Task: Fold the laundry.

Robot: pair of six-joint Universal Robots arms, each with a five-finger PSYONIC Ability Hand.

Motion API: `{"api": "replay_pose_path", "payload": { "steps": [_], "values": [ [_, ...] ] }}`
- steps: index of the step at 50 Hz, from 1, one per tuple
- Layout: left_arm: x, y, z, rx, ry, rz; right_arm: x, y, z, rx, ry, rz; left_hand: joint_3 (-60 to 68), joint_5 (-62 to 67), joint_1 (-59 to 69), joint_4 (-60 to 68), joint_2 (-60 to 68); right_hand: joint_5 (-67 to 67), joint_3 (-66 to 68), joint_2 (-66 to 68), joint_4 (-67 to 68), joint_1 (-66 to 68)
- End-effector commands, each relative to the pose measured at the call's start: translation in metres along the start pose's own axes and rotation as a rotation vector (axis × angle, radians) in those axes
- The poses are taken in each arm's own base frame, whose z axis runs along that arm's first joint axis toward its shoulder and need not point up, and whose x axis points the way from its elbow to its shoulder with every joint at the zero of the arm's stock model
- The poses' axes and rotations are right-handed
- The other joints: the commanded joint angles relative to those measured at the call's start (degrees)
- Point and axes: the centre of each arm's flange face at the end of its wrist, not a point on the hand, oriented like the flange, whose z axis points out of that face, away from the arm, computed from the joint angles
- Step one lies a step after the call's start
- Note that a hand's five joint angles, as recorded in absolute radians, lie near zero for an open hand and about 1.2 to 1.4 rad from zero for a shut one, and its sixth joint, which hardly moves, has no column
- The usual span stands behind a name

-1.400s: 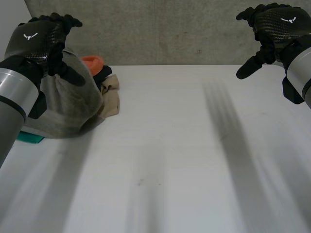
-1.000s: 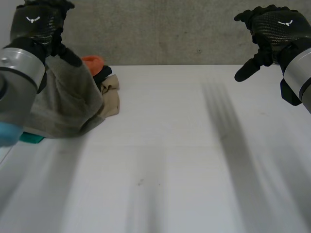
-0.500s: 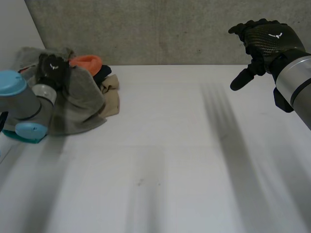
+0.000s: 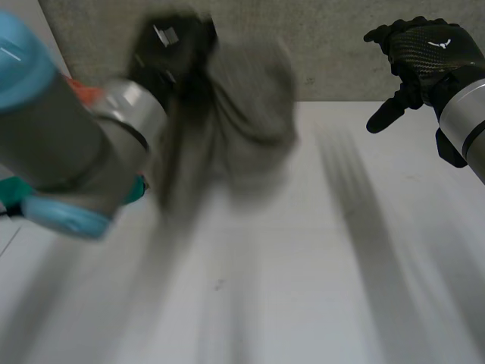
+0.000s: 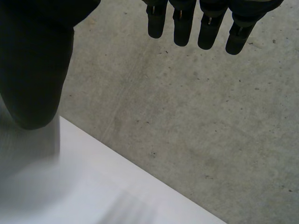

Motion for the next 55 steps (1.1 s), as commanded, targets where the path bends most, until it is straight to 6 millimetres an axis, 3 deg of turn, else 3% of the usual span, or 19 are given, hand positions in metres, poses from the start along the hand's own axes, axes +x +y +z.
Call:
{"api": "replay_pose_path", "payload": {
  "steps": [1,3,4,5,10,12,17,21,28,35,44,46,48,49,53,54,55],
  "values": [
    [0.063,0.097,-0.028,-0.317,0.046,-0.105,-0.001,0.001,0.0,-0.008,-0.004,-0.007,11.6,14.64,16.48,10.81,11.07,-2.73,-1.99,-2.09,-1.81,-2.87],
    [0.071,0.108,-0.033,-0.357,0.064,-0.121,-0.001,0.002,0.0,-0.014,-0.005,-0.016,-7.15,-4.12,-2.27,-7.95,-7.69,-2.73,-1.99,-2.09,-1.81,-2.87],
    [0.075,0.115,-0.036,-0.389,0.07,-0.125,-0.002,0.006,0.001,-0.027,-0.007,-0.03,-22.4,-19.36,-17.52,-23.19,-22.93,-2.73,-1.99,-2.09,-1.81,-2.87],
    [0.075,0.116,-0.037,-0.4,0.068,-0.123,-0.002,0.007,0.001,-0.033,-0.009,-0.042,-27.04,-24.01,-22.16,-27.84,-27.58,-2.73,-1.99,-2.09,-1.81,-2.87],
    [0.071,0.099,-0.035,-0.385,0.063,-0.12,-0.007,0.02,0.0,-0.106,-0.036,-0.13,-40.02,-36.99,-35.14,-40.81,-40.55,-2.73,-1.99,-2.09,-1.81,-2.87],
    [0.065,0.08,-0.032,-0.34,0.053,-0.125,-0.008,0.03,0.001,-0.159,-0.05,-0.177,-45.91,-42.88,-41.03,-46.71,-46.45,-2.73,-1.99,-2.09,-1.81,-2.87],
    [0.035,0.051,-0.026,-0.274,-0.007,-0.119,-0.006,0.037,-0.002,-0.225,-0.06,-0.209,-51.14,-48.11,-46.26,-51.94,-51.68,-2.73,-1.99,-2.09,-1.81,-2.87],
    [0.013,0.045,-0.028,-0.276,-0.05,-0.078,-0.009,0.046,-0.01,-0.304,-0.084,-0.194,-51.15,-48.11,-46.27,-51.94,-51.68,-2.73,-1.99,-2.09,-1.81,-2.87],
    [-0.007,0.087,-0.049,-0.44,-0.082,0.01,-0.016,0.092,-0.024,-0.498,-0.101,0.077,-51.15,-48.11,-46.27,-51.94,-51.68,-2.73,-1.99,-2.09,-1.81,-2.87],
    [0.001,0.143,-0.07,-0.592,-0.042,0.015,-0.033,0.127,-0.036,-0.544,-0.187,0.262,-51.65,-48.62,-46.77,-52.45,-52.19,-2.73,-1.99,-2.09,-1.81,-2.87],
    [0.001,0.187,-0.049,-0.594,-0.046,0.013,-0.045,0.181,-0.02,-0.587,-0.165,0.253,-43.6,-40.56,-38.72,-44.39,-44.13,2.04,2.78,2.68,2.96,1.9],
    [0.001,0.193,-0.04,-0.584,-0.048,0.017,-0.054,0.188,-0.019,-0.599,-0.157,0.231,-30.85,-27.82,-25.98,-31.65,-31.39,15.12,15.86,15.76,16.04,14.98],
    [0.001,0.198,-0.035,-0.585,-0.05,0.021,-0.059,0.19,-0.017,-0.59,-0.138,0.209,-8.55,-5.52,-3.67,-9.35,-9.08,34.08,34.82,34.72,35.0,33.94],
    [0.001,0.201,-0.03,-0.578,-0.058,0.026,-0.057,0.19,-0.012,-0.567,-0.1,0.194,11.87,14.91,16.75,11.08,11.34,66.94,67.67,67.57,67.86,66.8],
    [-0.005,0.19,-0.02,-0.541,-0.084,0.034,-0.045,0.174,-0.002,-0.441,-0.005,0.166,12.08,15.11,16.96,11.28,11.54,67.27,68.01,67.91,68.19,67.13],
    [-0.007,0.182,-0.018,-0.521,-0.093,0.035,-0.042,0.16,0.0,-0.39,0.003,0.162,12.08,15.11,16.96,11.28,11.54,67.27,68.01,67.91,68.19,67.13],
    [-0.014,0.154,-0.013,-0.454,-0.114,0.035,-0.037,0.134,-0.003,-0.303,0.005,0.146,12.08,15.11,16.96,11.28,11.54,67.27,68.01,67.91,68.19,67.13]
  ]
}}
